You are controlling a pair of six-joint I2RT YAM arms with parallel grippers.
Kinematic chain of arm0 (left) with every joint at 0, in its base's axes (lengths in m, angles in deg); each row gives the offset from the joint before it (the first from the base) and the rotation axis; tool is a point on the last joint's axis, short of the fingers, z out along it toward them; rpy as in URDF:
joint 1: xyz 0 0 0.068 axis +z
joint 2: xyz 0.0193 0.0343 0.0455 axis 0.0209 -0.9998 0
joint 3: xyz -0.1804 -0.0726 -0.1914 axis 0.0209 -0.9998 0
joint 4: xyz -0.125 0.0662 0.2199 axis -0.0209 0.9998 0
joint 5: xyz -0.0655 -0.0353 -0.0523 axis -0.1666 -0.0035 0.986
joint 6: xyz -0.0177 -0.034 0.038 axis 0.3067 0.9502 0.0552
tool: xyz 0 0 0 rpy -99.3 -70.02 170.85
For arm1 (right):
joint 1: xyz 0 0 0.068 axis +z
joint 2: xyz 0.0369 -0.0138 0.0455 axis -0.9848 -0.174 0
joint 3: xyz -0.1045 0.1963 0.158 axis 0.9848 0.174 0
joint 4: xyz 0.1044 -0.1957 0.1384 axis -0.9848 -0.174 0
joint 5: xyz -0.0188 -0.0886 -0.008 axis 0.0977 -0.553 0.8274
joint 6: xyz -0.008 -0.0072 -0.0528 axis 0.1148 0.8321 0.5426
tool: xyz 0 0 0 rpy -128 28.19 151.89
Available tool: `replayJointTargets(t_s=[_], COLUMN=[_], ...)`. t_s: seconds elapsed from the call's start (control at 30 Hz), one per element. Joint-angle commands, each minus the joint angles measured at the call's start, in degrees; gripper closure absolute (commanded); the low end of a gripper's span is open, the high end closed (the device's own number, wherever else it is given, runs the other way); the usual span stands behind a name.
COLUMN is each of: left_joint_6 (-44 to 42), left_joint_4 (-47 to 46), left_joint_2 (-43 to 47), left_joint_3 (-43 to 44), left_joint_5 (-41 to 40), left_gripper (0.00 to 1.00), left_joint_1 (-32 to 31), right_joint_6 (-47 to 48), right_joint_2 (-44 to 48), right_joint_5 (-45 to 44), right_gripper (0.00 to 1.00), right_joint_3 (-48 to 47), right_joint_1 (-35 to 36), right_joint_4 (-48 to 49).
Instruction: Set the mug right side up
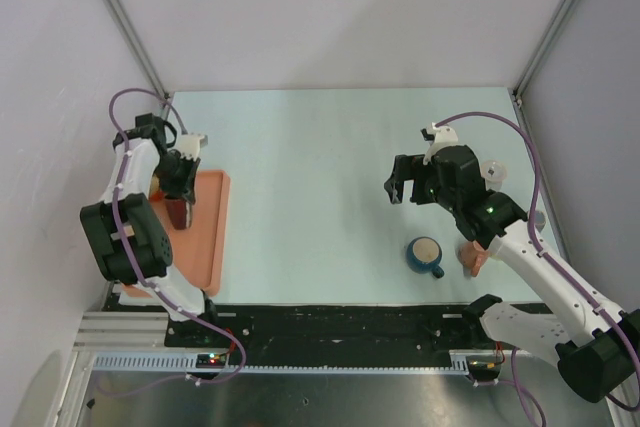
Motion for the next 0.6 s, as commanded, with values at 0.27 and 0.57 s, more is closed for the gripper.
replayJointTargets(t_s=[0.27, 0.57], left_joint_6=[1.09, 8.74], left_joint_4=[-34.78, -58.49], left_joint_2=[17.38, 21.13], left_joint_3=[-10.20, -26.24], left_joint_5=[2.56, 9.67], left_gripper=[1.00, 1.00], left_joint_1=[-1.89, -1.95], right_joint_6=[-0.88, -0.62], right_joint_2=[2.95, 5.70], right_joint_5=[-0.04, -4.10], right_gripper=[0.01, 0.01], right_joint_3=[-0.14, -0.12], right_joint_1=[0.09, 3.52], right_joint_4=[3.81, 4.27])
